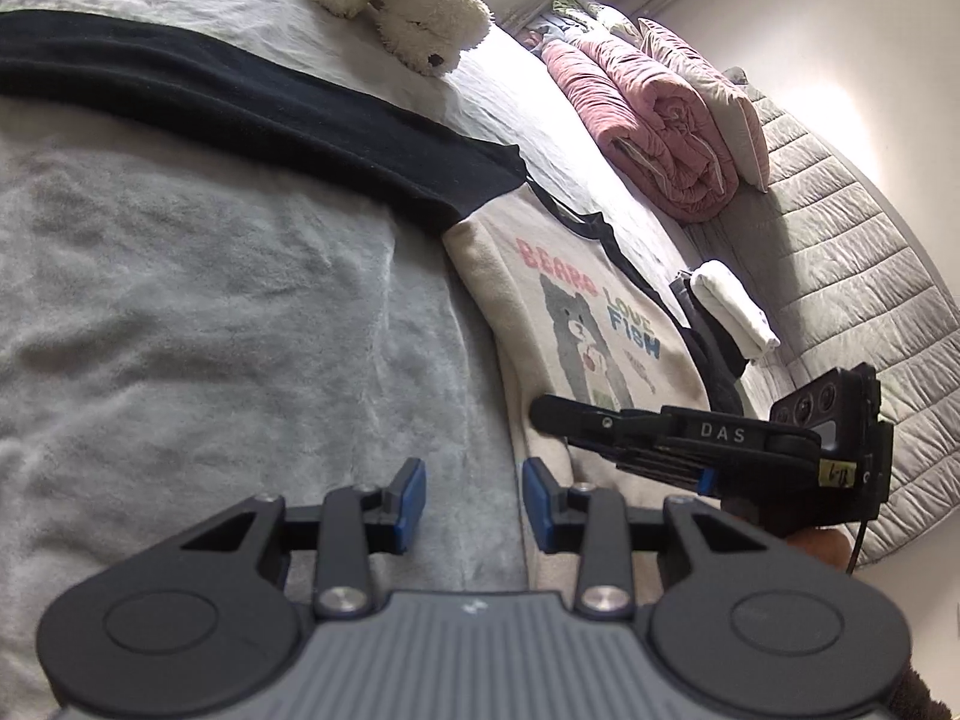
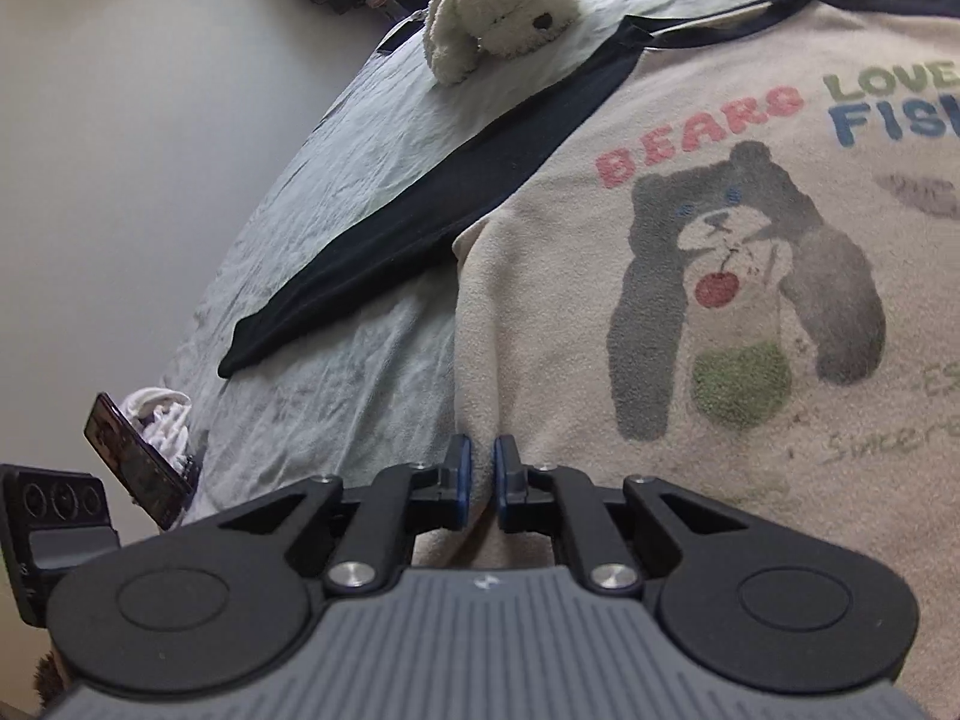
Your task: Fold clothes
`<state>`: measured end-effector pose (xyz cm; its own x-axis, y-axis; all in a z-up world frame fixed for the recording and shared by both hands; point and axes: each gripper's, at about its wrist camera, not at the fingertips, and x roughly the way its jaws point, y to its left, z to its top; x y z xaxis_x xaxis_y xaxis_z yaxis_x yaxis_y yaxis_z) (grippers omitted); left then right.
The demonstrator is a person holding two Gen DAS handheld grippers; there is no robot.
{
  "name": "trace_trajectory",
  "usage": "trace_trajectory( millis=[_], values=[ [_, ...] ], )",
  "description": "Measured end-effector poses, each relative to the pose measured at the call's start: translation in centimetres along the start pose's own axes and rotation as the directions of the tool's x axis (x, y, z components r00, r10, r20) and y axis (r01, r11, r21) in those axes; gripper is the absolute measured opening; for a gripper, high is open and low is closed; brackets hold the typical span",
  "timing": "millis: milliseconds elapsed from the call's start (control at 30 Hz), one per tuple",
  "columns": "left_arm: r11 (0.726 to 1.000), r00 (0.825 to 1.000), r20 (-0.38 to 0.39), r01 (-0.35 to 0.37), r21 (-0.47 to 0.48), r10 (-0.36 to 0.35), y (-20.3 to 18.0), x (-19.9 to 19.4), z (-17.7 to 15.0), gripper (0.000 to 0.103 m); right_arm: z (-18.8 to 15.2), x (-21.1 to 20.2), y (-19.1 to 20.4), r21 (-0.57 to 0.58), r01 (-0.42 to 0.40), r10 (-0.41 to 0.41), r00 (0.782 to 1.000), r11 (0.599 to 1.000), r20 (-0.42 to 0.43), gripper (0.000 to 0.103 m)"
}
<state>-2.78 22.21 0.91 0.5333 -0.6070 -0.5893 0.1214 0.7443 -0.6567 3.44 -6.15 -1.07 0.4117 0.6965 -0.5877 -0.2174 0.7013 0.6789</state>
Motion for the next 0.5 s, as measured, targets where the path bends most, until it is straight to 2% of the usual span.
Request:
trace_trajectory(
  millis=[167, 267, 300, 433, 500],
  values=[
    [0.999, 0.998, -0.04, 0.052, -0.011, -0.053, -1.0, 2.1, -0.2, 0.035, 0.2, -0.6, -2.4, 0.162, -0.093, 0.095, 0.995, 0.982, -0.007, 0.008],
    [0.996, 0.995, -0.061, 0.079, -0.033, -0.081, -1.3, 3.1, -0.3, 0.033, 0.3, -0.6, -2.9, 0.205, -0.119, 0.124, 0.992, 0.972, -0.012, 0.008],
    [0.996, 0.995, -0.062, 0.08, -0.032, -0.082, -1.4, 3.2, -0.3, 0.031, 0.3, -0.6, -2.9, 0.208, -0.12, 0.126, 0.992, 0.971, -0.013, 0.008],
    [0.997, 0.996, -0.051, 0.074, 0.004, -0.074, -2.2, 2.9, -0.5, 0.006, 0.4, -0.4, -2.1, 0.194, -0.116, 0.121, 0.992, 0.974, -0.018, 0.009],
    [0.998, 0.997, -0.036, 0.065, 0.022, -0.064, -2.5, 2.6, -0.7, 0.005, 0.4, -0.1, -1.8, 0.187, -0.114, 0.12, 0.993, 0.976, -0.02, 0.009]
  ],
)
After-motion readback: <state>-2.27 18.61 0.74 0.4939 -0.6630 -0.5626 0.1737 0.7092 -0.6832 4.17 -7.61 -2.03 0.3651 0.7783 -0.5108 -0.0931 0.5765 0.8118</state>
